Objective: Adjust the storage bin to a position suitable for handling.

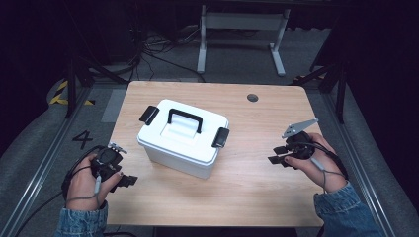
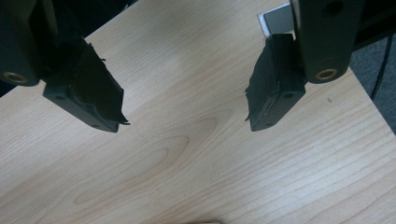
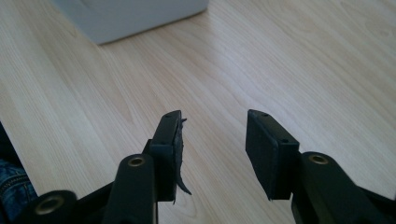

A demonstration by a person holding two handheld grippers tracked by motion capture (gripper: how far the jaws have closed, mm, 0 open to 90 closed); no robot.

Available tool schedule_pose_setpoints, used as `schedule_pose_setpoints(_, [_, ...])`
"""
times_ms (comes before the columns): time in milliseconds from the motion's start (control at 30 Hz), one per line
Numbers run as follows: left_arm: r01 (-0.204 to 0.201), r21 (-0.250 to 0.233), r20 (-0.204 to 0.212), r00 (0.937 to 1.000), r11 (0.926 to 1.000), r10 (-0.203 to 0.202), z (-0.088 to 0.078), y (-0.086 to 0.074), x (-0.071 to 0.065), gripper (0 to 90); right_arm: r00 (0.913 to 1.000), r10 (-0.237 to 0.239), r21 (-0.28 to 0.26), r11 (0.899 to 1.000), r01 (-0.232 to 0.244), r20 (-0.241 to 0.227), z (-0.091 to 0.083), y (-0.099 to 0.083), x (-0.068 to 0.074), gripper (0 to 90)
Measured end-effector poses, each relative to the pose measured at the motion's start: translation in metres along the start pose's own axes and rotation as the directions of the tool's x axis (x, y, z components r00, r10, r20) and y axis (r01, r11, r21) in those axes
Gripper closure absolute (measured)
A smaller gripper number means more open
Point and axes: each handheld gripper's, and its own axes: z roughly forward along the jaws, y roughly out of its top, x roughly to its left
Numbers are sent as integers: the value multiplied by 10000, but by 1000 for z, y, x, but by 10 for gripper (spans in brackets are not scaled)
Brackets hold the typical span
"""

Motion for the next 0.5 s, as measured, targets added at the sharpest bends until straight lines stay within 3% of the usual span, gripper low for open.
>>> schedule_pose_setpoints(367, [33, -14, 69, 10000, 10000, -33, -1, -2, 2, 252, 9986, -481, -331, 9983, 473, -240, -4, 36, 11, 561])
schedule_pose_setpoints(500, [17, 2, 84, 10000, 10000, -17, 0, -2, 2, 250, 9969, -733, -509, 9961, 717, -299, -3, 49, 15, 515])
